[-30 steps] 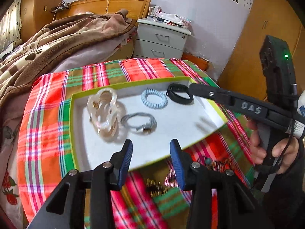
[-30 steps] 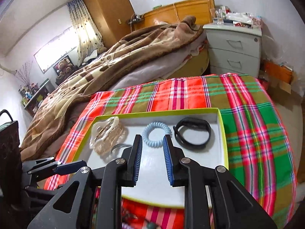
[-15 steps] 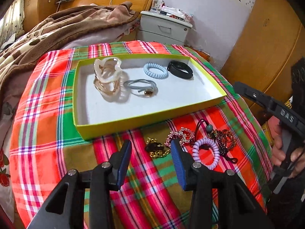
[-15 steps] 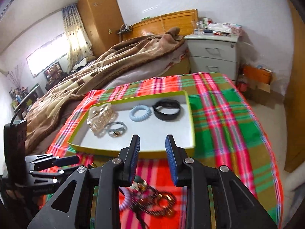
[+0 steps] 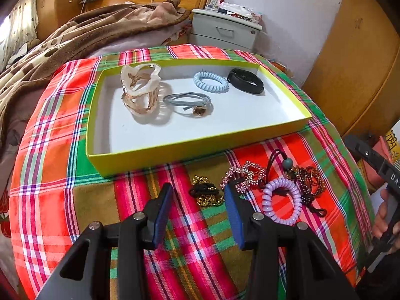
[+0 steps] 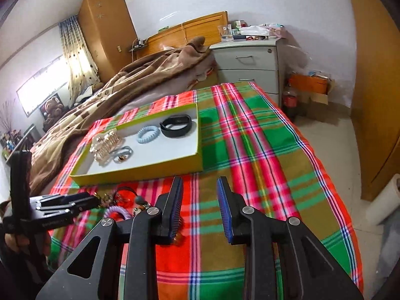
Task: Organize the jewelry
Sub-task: 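Move both tools back toward the remaining jewelry beside the box, then grasp the gold chain bracelet with the left tool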
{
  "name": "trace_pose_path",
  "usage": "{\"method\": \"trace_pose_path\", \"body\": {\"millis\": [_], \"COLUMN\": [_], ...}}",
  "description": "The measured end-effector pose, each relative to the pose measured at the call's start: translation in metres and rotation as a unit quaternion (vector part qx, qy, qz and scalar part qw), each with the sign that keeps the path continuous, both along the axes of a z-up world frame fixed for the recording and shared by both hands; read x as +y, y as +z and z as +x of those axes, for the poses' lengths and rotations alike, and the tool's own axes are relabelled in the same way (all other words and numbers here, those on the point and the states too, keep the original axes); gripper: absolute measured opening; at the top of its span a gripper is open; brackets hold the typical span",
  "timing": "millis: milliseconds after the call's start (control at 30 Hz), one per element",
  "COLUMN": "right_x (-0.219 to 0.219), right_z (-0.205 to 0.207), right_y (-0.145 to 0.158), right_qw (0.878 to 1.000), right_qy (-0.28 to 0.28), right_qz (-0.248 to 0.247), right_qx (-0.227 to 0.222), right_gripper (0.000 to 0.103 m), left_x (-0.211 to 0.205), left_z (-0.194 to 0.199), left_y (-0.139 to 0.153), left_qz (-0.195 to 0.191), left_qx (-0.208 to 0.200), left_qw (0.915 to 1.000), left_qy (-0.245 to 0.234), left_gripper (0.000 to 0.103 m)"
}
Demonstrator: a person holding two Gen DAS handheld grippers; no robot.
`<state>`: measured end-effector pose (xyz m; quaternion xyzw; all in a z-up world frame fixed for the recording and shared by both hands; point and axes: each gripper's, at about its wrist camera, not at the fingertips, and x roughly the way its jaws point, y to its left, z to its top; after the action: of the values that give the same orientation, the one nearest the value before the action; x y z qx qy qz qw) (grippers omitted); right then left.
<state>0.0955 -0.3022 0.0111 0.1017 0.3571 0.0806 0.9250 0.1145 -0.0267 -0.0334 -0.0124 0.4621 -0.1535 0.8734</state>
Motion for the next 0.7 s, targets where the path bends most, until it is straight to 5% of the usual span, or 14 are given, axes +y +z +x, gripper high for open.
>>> {"method": "trace_pose_path", "body": {"millis": [167, 467, 600, 700], "right_x": [-0.003, -0.004, -0.001, 0.002], "right_z": [-0.007, -0.008, -0.006, -0.006], "right_y": [-0.005, -0.007, -0.01, -0.011], "right_qw": [1.0, 1.0, 1.0, 1.0], "right_qy": [0.002, 0.006, 0.009, 0.012], "right_qz": [0.003, 0.008, 0.004, 0.0], "right_qx": [0.001, 0.002, 0.007, 0.01], "right_gripper": [0.029, 0.029, 0.029, 0.029], "left_x": [-0.009, -0.01, -0.012, -0.014], "left_z": [-0.002, -0.001, -0.002, -0.003], "left_y": [-0.001, -0.001, -0.001, 0.0], "left_qz": [0.037, 0.04, 0.031, 0.029], "left_qx": [-0.015, -0.021, -0.02, -0.021], "left_qw": [0.9992, 0.999, 0.9993, 0.9993], "left_qy": [-0.002, 0.003, -0.006, -0.011], "left_gripper": [0.044, 0.044, 0.027, 0.023]}}
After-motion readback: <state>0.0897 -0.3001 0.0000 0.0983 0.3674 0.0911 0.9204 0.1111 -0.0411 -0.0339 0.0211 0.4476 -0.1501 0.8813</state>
